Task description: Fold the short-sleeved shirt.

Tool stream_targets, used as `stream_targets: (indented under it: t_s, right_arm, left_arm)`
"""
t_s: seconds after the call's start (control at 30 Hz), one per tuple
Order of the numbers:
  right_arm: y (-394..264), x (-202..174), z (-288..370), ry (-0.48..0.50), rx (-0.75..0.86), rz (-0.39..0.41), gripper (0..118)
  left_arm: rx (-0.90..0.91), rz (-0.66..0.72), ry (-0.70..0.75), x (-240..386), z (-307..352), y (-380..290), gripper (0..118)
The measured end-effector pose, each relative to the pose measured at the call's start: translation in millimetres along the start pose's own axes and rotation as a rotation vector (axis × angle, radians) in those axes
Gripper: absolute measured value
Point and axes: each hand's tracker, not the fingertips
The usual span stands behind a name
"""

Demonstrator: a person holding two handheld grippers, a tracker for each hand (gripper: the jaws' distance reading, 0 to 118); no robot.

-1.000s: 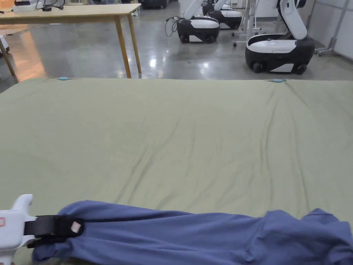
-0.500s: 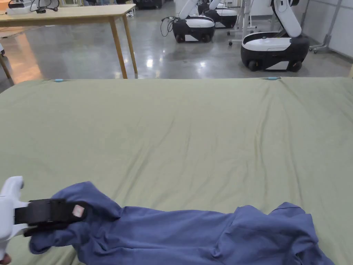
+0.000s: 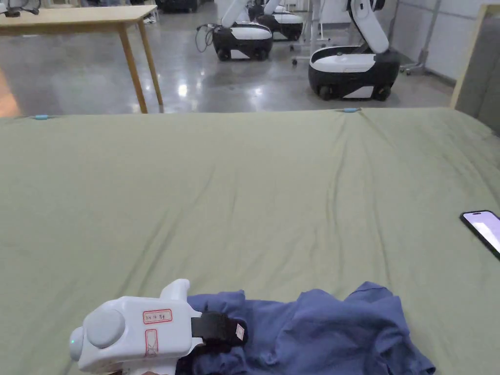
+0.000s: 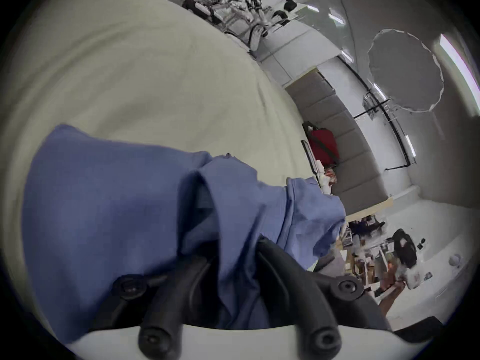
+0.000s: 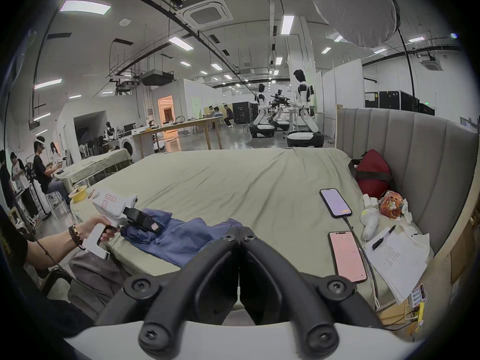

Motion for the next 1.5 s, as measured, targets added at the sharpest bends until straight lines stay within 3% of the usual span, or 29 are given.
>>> stream_targets:
  t_s: [0.03, 0.1, 0.13, 0.3, 0.47, 0.53, 0.57, 0.6, 0.63, 0.67, 0.9, 1.1, 1.3, 1.5]
  right_arm:
    - [-0.7, 1.0, 1.2, -0.001, -0.002, -0.002, 1]
    - [-2.3, 2.6, 1.9, -0.003, -0.006, -0.004, 1]
    - [-3.4, 3.0, 1.3, -0.005, -0.009, -0.005, 1]
    - [-7.5, 3.4, -1.4, -0.004, -0.022, -0.011, 1]
    - [-7.2, 0.9, 1.8, 0.003, -0.018, 0.006, 1]
    - [-6.2, 0.8, 1.7, 0.013, 0.001, -0.008, 1]
    - [-5.9, 0.5, 1.2, 0.021, 0.007, -0.014, 1]
    - [-5.9, -0.1, 0.7, 0.026, 0.014, -0.016, 1]
    - [-5.9, -1.1, -0.2, 0.031, 0.018, -0.017, 1]
    - [-5.9, -2.9, -2.1, 0.036, 0.018, -0.018, 1]
    - [-4.7, -13.5, -12.0, 0.073, 0.013, -0.003, 1]
    - [-5.1, -19.7, -8.5, 0.077, 0.007, 0.021, 1]
    - [-5.9, -15.4, -1.7, 0.069, 0.010, 0.009, 1]
    - [-8.4, -10.6, -0.3, 0.050, -0.005, 0.004, 1]
  left_arm:
    - [0.000, 0.035, -0.045, -3.8, 0.7, 0.8, 45]
    - [0.022, 0.086, -0.220, -2.3, 6.3, -0.3, 102]
    - [0.023, 0.083, -0.280, 3.0, 8.2, 0.5, 118]
    - [0.064, -0.019, -0.174, 19.3, 34.8, 4.8, 118]
    - [0.292, -0.014, -0.233, 41.7, 123.4, -11.6, 118]
    - [0.371, -0.014, -0.199, 34.6, 159.6, -29.9, 111]
    - [0.411, 0.006, -0.166, 29.2, 172.9, -39.8, 89]
    - [0.450, 0.013, -0.132, 8.2, 182.9, -40.2, 56]
    - [0.483, 0.017, -0.092, -1.2, 191.1, -47.3, 10]
    - [0.493, 0.021, -0.047, -8.6, 197.0, -53.7, 0]
    - [0.463, 0.059, -0.059, -22.3, 186.3, -67.9, 0]
    - [0.289, -0.127, -0.039, 1.3, 93.3, -35.9, 0]
    - [0.140, -0.396, 0.195, 20.8, 8.9, -30.7, 0]
    - [0.135, -0.396, 0.090, 47.6, -25.8, -35.9, 0]
